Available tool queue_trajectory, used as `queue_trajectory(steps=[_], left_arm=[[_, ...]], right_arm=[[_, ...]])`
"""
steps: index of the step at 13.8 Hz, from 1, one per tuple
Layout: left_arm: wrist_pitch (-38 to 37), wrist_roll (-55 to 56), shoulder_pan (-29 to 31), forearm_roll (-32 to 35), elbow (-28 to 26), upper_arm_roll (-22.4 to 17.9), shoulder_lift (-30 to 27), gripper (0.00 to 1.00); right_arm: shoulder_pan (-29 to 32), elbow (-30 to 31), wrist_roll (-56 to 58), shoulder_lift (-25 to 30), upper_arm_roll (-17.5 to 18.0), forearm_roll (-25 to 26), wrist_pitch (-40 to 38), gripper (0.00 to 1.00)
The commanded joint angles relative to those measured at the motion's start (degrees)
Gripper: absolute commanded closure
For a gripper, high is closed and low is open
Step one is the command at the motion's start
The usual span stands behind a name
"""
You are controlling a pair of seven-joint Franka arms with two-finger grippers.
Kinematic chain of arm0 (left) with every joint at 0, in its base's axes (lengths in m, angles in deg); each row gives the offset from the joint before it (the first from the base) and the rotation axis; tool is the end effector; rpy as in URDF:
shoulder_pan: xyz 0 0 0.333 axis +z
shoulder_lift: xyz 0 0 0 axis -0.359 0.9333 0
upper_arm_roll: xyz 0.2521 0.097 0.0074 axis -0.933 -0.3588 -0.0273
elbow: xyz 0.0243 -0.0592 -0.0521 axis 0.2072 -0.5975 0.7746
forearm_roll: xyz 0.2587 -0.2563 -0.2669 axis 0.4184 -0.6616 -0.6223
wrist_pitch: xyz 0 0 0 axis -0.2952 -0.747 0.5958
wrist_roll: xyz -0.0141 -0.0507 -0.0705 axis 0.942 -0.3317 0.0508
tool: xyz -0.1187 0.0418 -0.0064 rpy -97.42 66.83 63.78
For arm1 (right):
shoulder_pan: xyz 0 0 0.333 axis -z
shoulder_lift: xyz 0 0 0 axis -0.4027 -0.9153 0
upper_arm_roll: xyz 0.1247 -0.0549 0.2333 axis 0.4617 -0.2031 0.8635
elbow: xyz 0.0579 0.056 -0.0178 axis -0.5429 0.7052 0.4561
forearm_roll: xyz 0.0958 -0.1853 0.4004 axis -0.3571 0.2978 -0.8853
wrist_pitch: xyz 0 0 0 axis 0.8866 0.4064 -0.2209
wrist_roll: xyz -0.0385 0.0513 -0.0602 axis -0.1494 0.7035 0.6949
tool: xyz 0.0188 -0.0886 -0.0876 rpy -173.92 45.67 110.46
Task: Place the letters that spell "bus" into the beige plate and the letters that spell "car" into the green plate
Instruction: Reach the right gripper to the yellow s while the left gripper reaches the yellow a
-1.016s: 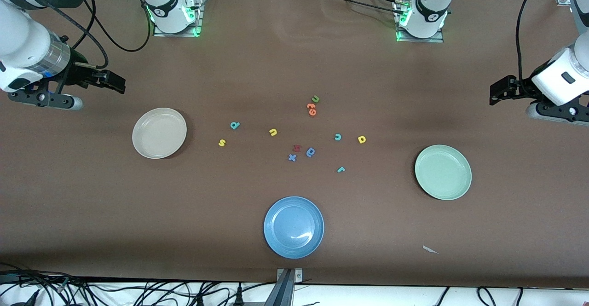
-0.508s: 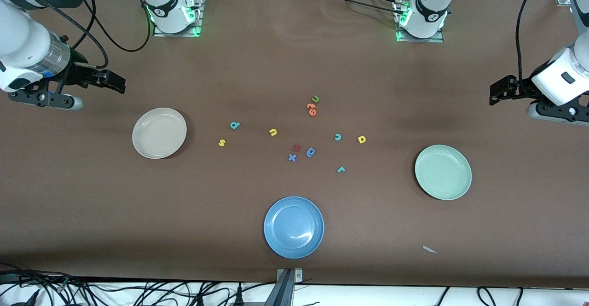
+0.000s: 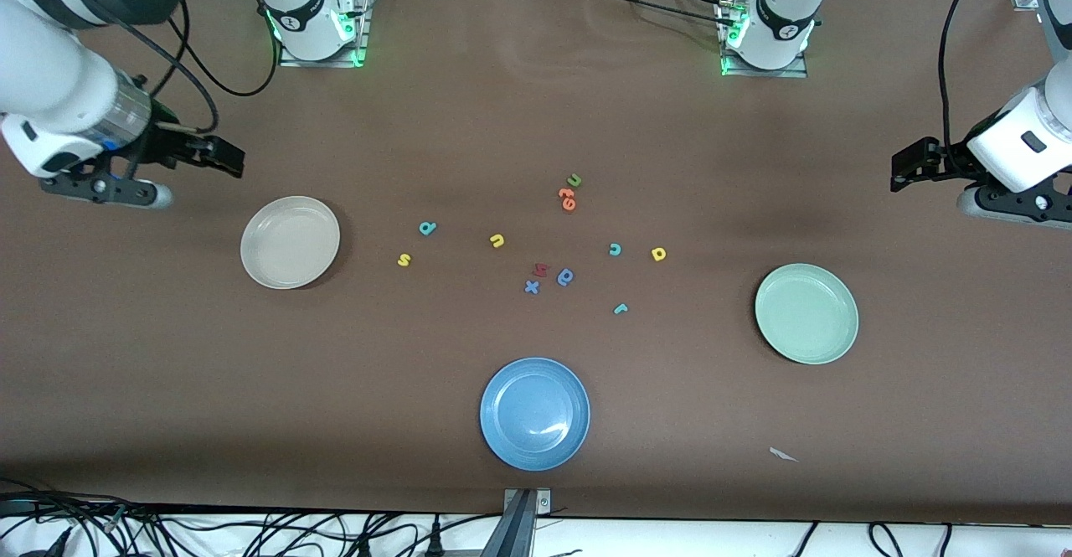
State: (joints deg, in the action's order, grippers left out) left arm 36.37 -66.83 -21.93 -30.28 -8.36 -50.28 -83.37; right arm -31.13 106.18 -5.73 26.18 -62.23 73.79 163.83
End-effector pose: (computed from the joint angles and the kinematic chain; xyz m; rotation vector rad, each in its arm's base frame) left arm 0.6328 -0.0114 0.5007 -3.1023 0.2367 0.1336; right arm 0.6146 0.1044 0.4476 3.0832 -0.2069 -0.1952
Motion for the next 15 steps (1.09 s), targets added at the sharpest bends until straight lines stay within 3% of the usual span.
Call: queue_trajectory(steps=[1, 4, 6, 8, 9, 10, 14, 15], left_arm=[[1.0, -0.3, -0.2, 0.8, -0.2, 1.0, 1.2, 0.00], [3.8, 0.8, -0.5, 0.2, -1.2, 2.7, 3.4, 0.00], [6.7, 3.7, -0.5, -1.3, -1.7, 5.8, 6.3, 0.00], [10.9, 8.1, -1.2, -1.6, -2.9, 8.6, 9.9, 0.00], [13.7, 11.6, -1.4, -2.2, -3.7, 10.0, 11.5, 0.00], [17.4, 14.5, -1.4, -2.6, -5.2, 11.6, 12.9, 0.00], [33.7, 23.1, -2.6, -2.6, -15.2, 14.7, 15.4, 0.00], [37.3, 25.6, -3.8, -2.4, -16.8, 14.8, 16.3, 0.00]], right_arm=[[-2.5, -0.4, -4.8, -3.9, 0.0, 0.0, 2.9, 0.01], [-5.1, 4.3, -12.3, -6.9, 0.0, 0.0, 12.5, 0.05], [-7.4, 7.4, -16.1, -8.8, 0.0, 0.0, 18.9, 0.05], [-9.5, 9.4, -20.1, -12.0, 0.0, 0.0, 24.3, 0.11], [-10.3, 9.6, -21.4, -14.7, 0.0, 0.0, 26.5, 0.11], [-10.7, 9.6, -22.6, -17.7, 0.0, 0.0, 28.0, 0.18], [-12.7, 9.9, -26.2, -25.1, 0.0, 0.1, 38.3, 0.23], [-12.8, 10.9, -26.8, -25.2, 0.1, 0.0, 39.0, 0.32]])
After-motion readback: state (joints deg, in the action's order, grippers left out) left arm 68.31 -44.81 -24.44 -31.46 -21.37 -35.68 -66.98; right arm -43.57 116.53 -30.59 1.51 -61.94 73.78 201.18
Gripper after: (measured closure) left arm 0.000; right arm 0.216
